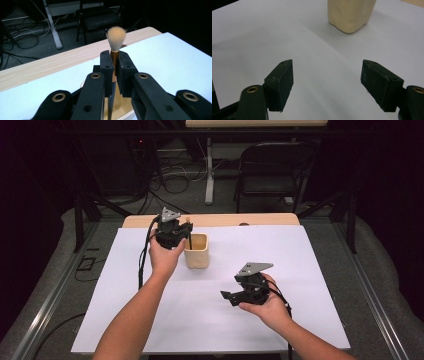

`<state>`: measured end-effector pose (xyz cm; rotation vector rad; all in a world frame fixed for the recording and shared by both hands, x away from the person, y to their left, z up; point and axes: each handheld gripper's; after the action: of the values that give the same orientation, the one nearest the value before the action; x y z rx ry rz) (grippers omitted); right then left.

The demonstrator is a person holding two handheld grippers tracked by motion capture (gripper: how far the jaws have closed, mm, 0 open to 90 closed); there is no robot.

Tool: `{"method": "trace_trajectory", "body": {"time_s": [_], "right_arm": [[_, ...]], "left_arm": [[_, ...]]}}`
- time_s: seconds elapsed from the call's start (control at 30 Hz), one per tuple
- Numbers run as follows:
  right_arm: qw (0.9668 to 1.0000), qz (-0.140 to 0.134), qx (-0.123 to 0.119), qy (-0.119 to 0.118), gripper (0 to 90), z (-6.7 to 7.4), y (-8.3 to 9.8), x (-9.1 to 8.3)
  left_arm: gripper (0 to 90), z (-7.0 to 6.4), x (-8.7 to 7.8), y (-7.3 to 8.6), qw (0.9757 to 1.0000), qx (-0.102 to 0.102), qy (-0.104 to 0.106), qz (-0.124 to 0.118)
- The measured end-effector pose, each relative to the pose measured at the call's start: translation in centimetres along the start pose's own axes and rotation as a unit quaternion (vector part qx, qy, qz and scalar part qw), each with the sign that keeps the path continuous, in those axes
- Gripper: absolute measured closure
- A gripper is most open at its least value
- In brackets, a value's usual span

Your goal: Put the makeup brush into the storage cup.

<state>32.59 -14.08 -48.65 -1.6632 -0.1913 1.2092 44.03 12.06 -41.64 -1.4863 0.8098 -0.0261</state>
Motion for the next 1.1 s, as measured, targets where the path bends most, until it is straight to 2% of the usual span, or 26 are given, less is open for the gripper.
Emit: {"method": "trace_trajectory", "body": {"time_s": [0.23,0.4,0.53,1.1], "right_arm": [[1.0000,0.000,0.000,0.001,26.0,0.0,0.0,0.0],[1.0000,0.000,0.000,0.001,26.1,-0.1,0.1,0.0],[1.0000,0.000,0.000,0.001,26.0,0.0,0.1,0.0],[1.0000,0.004,0.004,-0.001,26.1,0.0,0.6,0.2]], "left_arm": [[83.7,0.0,0.4,0.5,1.0000,-0.003,-0.002,0.005],[83.7,0.1,0.6,0.7,0.9999,0.003,0.001,0.010],[83.7,0.1,0.8,1.1,0.9999,-0.003,-0.001,0.011],[83.7,0.4,1.5,2.5,0.9996,0.003,-0.003,0.028]]}}
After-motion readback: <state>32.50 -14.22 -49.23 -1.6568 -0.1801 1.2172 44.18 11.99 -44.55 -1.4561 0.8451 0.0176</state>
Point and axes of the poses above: each handheld gripper's, and its own axes: x roughly forward along the jaws, y roughly out of its underside, z roughly to its left, and after that the axes turned 4 degrees about -x, right-handed
